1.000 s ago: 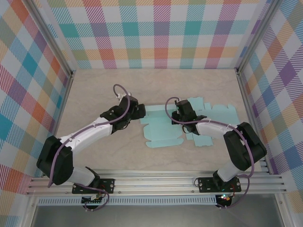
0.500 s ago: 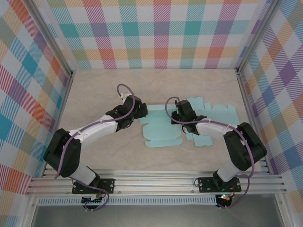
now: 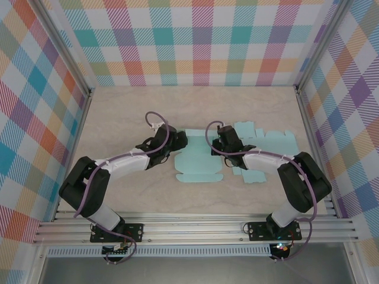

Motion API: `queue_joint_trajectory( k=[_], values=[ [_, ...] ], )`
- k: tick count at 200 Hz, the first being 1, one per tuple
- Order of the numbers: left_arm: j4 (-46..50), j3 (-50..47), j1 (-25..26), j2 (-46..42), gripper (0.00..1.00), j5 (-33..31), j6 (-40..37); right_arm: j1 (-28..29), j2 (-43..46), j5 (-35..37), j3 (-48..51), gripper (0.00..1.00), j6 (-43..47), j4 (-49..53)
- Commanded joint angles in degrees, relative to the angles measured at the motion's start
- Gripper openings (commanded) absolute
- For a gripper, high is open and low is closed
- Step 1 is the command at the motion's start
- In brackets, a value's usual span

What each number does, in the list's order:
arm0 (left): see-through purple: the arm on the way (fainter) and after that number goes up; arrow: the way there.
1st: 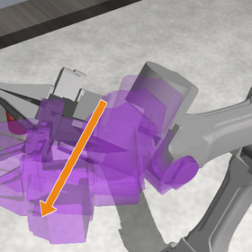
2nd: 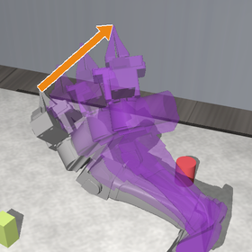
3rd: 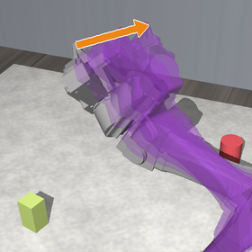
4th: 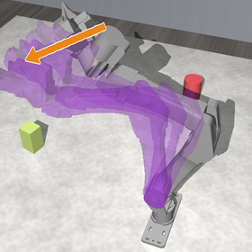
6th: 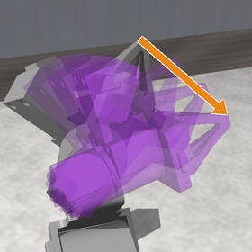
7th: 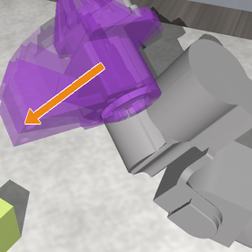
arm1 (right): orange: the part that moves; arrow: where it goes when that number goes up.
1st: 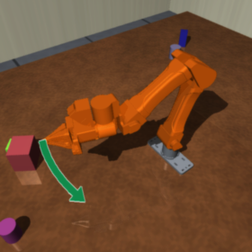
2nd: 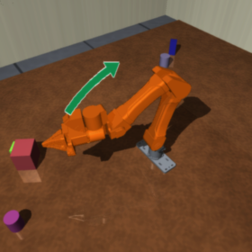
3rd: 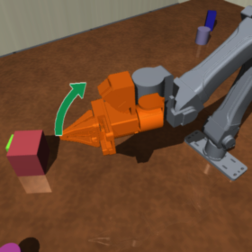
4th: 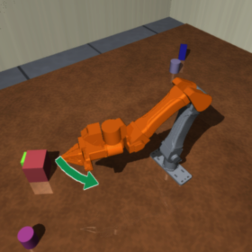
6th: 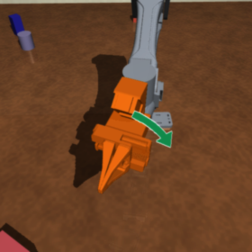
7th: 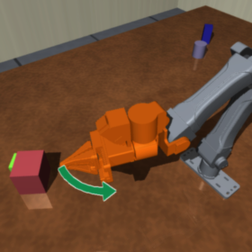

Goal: Fold the paper box

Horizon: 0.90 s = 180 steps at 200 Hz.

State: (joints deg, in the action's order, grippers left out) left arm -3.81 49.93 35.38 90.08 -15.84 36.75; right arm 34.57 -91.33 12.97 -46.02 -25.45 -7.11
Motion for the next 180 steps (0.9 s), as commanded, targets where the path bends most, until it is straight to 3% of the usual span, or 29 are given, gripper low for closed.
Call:
queue_joint_trajectory(
  k=[1, 55, 100, 142, 180],
  values=[
    [-4.5, -1.3, 0.1, -0.2, 0.94, 1.8, 4.3, 1.2, -1.2, 0.7, -1.9, 0.00, -3.2, -1.8],
    [5.4, -8.6, 0.0, -13.3, 0.93, -5.2, 5.9, 1.2, -1.7, 3.5, -2.3, 0.00, -5.2, 0.3],
    [5.1, -17.7, 0.0, -22.9, 0.91, 0.9, 7.3, 1.3, -2.4, 1.7, -2.5, 0.00, -4.1, 0.1],
    [-6.9, -20.3, -0.3, -21.1, 0.87, 10.8, 8.0, 1.7, -1.9, 0.5, -2.0, 0.00, -3.2, -0.3],
    [-11.3, -18.3, -0.3, -14.0, 0.83, 12.4, 10.2, 2.2, -1.1, 0.8, -1.1, 0.00, -2.9, -0.4]
  ],
)
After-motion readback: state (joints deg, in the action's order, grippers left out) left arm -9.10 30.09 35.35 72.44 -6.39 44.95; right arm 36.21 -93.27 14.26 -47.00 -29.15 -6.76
